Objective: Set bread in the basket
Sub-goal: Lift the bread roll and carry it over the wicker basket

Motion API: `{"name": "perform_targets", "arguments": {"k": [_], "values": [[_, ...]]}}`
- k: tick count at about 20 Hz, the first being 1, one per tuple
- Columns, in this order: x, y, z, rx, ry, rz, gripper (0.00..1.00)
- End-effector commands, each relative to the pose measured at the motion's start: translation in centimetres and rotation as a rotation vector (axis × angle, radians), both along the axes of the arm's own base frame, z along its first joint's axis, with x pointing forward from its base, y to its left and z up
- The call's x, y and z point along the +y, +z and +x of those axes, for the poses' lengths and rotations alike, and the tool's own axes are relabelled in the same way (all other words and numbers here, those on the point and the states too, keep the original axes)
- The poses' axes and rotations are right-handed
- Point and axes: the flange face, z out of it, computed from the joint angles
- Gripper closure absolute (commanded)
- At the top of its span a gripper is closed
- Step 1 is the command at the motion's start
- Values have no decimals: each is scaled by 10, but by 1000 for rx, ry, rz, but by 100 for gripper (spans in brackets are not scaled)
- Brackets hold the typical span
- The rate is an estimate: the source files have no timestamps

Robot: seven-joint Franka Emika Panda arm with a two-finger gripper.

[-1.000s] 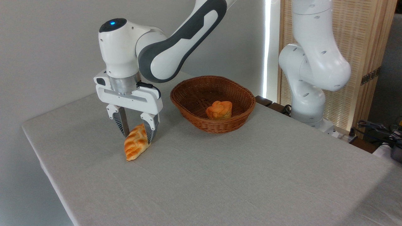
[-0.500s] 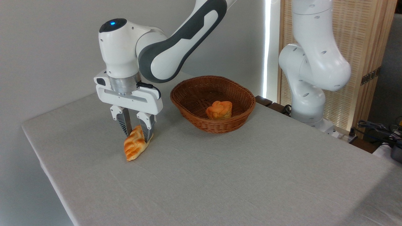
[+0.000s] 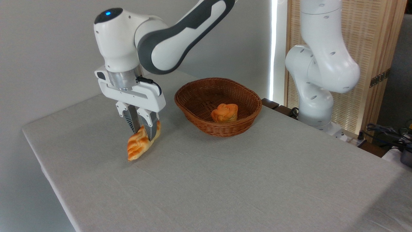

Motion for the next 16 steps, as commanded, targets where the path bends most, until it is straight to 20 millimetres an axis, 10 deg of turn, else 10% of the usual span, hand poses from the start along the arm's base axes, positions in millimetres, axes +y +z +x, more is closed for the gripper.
{"name": "perform_targets", "arguments": {"k": [1,8,16], "values": [[12,38,3,18,-58,3,60],[-10,105,-73,98,-355,35,60],[-53,105,-213,142,-691,112,56]]}}
